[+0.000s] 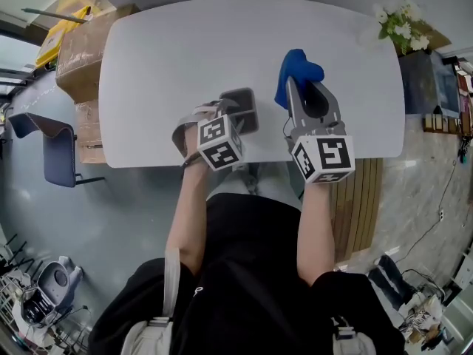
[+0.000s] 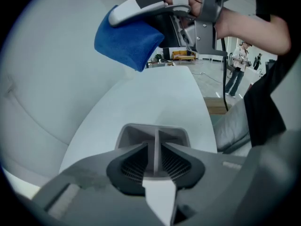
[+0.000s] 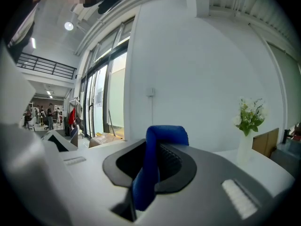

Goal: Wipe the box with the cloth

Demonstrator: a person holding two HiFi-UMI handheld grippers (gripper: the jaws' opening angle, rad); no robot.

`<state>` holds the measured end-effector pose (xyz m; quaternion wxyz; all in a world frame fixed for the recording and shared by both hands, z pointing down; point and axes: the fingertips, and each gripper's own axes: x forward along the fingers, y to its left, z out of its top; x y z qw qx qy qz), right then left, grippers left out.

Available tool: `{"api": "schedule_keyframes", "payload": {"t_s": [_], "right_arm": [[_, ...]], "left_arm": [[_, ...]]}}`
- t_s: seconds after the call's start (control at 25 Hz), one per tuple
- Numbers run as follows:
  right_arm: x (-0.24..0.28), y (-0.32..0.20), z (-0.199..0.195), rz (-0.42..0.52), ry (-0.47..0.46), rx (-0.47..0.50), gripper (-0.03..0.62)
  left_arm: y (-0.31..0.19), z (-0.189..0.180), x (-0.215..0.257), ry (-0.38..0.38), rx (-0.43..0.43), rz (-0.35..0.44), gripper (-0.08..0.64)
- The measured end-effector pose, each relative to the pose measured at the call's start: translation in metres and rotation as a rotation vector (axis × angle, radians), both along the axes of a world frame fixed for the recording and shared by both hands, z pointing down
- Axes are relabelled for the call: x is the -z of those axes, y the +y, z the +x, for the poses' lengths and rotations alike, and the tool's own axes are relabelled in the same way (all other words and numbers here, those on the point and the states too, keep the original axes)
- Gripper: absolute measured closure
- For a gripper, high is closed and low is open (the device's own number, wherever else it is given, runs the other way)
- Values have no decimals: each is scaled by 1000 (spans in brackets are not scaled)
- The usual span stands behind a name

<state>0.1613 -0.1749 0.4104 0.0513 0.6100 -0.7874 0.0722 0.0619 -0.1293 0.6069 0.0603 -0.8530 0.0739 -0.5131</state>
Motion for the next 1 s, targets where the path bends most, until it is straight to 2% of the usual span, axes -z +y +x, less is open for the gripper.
{"api": "schedule_keyframes", "payload": {"t_s": [0.16, 0.32, 1.0], "right_arm": [[-6, -1, 2, -13, -2, -1, 535], [-10, -2, 6, -25, 2, -2, 535], [-20, -12, 28, -55, -12, -28, 536]], "left_arm": [[1, 4, -7, -26, -22, -4, 466], [1, 2, -20, -96, -40, -12, 468], [-1, 3, -44, -298, -33, -93, 468]]}}
